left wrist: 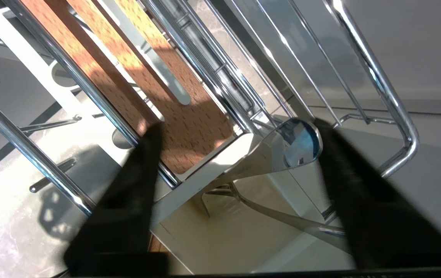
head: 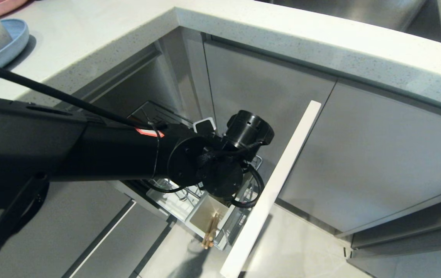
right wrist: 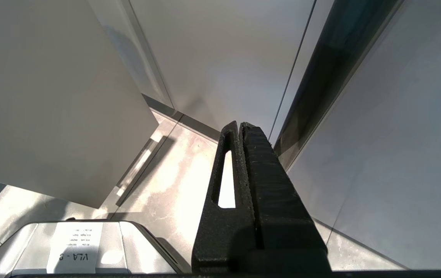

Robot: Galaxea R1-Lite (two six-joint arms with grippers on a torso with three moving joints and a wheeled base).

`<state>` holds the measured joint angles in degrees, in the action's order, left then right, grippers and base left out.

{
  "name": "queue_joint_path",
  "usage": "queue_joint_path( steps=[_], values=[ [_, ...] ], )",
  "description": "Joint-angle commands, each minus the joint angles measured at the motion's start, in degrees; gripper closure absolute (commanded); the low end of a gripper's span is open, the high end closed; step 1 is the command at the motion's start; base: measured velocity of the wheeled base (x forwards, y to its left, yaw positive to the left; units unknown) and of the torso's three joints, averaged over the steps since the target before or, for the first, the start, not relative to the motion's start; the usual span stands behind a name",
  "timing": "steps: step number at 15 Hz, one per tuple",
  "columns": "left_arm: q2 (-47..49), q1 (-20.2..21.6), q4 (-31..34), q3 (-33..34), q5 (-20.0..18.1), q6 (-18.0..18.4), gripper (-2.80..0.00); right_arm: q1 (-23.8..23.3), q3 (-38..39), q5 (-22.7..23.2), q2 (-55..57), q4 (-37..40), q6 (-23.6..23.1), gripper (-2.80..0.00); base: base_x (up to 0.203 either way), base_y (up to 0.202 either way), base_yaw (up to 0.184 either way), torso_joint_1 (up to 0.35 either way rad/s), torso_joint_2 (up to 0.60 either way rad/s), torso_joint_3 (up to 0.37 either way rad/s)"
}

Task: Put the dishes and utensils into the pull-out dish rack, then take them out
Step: Take the spoon out of the cupboard

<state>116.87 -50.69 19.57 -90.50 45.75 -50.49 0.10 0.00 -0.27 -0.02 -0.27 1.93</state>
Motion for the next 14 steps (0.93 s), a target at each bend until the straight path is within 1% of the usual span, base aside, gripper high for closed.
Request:
queue_joint_path(
  steps=[1,10,14],
  values=[
    [-0.2,0.0,0.2,0.0,0.3,-0.3,0.00,0.1,0.1,0.0,-0.2,0.0,0.0,0.00,0.000,0.000,0.000,0.000,0.00,0.000],
    [-0.8,-0.2,0.4,-0.2,0.4,-0.3,0.00,0.1,0.1,0.0,-0.2,0.0,0.0,0.00,0.000,0.000,0.000,0.000,0.00,0.000],
    [-4.1,-1.5,0.9,-0.1,0.4,-0.5,0.00,0.1,0.1,0.0,-0.2,0.0,0.0,0.00,0.000,0.000,0.000,0.000,0.00,0.000]
  ],
)
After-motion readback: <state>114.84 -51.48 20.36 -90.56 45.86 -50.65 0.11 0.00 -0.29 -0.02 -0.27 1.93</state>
